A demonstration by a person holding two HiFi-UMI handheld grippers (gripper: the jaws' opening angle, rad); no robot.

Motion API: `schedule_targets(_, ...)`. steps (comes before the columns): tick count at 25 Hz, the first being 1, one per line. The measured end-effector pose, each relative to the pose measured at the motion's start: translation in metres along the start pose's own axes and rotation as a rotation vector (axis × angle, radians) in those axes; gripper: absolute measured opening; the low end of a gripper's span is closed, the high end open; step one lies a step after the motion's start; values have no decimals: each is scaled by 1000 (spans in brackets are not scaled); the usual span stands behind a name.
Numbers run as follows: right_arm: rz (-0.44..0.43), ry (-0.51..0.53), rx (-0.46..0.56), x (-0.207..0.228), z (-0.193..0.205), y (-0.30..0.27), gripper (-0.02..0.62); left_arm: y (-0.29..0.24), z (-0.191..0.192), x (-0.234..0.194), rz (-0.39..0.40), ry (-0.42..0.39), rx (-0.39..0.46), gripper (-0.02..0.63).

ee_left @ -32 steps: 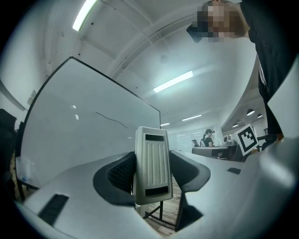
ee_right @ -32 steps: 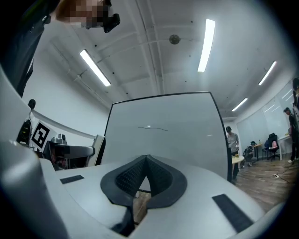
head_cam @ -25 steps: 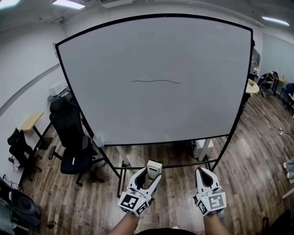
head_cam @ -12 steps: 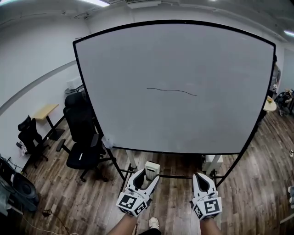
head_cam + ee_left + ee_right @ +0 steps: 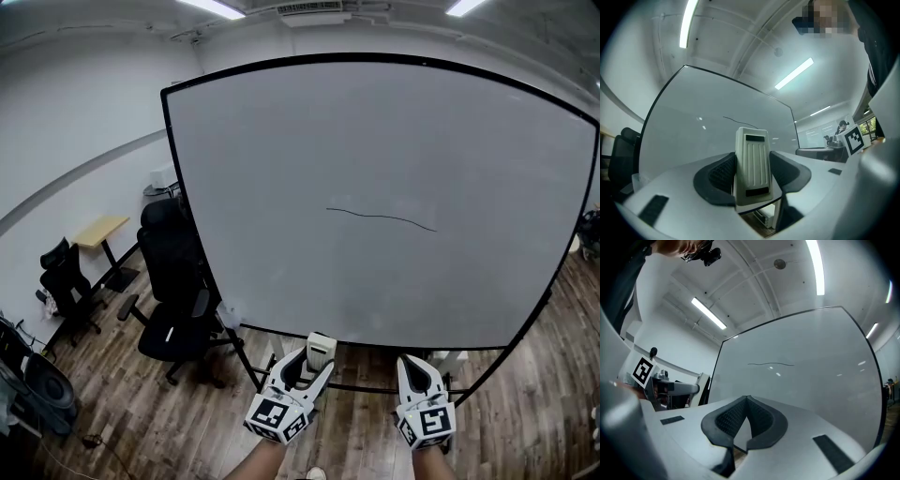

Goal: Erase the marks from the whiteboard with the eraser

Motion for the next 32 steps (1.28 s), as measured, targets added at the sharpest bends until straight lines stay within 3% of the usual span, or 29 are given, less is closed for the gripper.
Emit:
schedule_targets(11,34,33,9,5,-9,-80,20,-41,-28,-84,-41,-73,22,249)
schedule_targets(19,-28,40,50,26,-27,-114,20,-90,-82,-103,-84,-195,110,249)
schedule_targets(27,-94,66,66,54,-41,-126,20,-136,-156,-132,-233,-309,203,249)
schedule_targets(32,-119,57,82,57,-43,-136,20,-146,-186,-159,-315,-314,258,249)
Point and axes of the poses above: the fingertips, and each gripper's own axes: y backward along the fingers, x to its right, z out of its underside, the point moved 1 cm from there along y, backward along the fingers, and after that the axes turned 11 degrees about z, right-handed, at the moved point
